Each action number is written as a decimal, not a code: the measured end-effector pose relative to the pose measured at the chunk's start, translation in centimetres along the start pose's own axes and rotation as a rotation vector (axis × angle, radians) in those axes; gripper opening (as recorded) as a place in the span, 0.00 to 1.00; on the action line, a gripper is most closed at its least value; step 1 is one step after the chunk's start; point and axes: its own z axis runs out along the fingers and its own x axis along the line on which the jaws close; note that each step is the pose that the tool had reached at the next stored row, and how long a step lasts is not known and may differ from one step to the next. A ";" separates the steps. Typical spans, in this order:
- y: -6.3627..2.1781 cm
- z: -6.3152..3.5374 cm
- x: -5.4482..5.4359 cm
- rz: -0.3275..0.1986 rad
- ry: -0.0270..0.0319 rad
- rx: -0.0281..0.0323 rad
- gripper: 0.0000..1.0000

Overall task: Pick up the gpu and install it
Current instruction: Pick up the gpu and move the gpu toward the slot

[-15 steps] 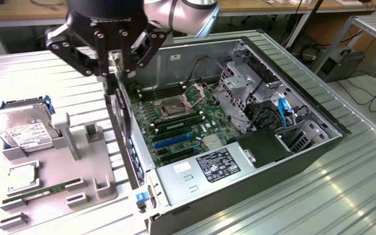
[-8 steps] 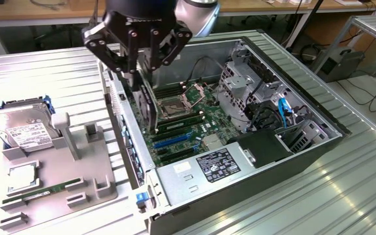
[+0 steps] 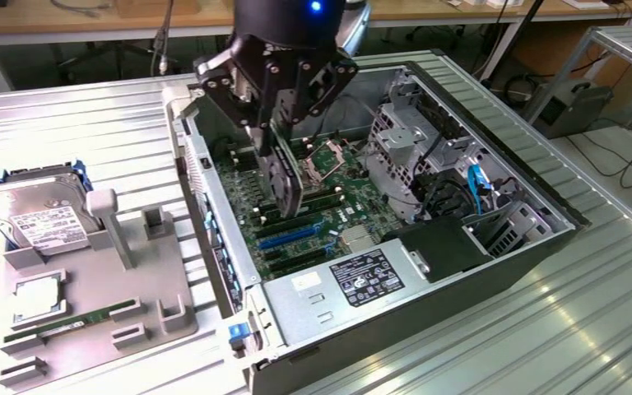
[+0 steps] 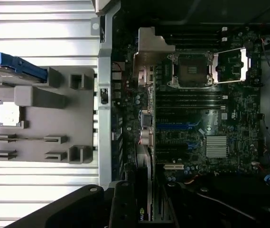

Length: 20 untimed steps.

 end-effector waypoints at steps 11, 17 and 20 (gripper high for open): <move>0.16 2.06 -5.2 0.000 0.0041 0.0043 0.26; 1.30 3.43 -8.6 0.000 0.0068 0.0044 0.26; 1.74 3.92 -9.8 0.000 0.0086 0.0044 0.26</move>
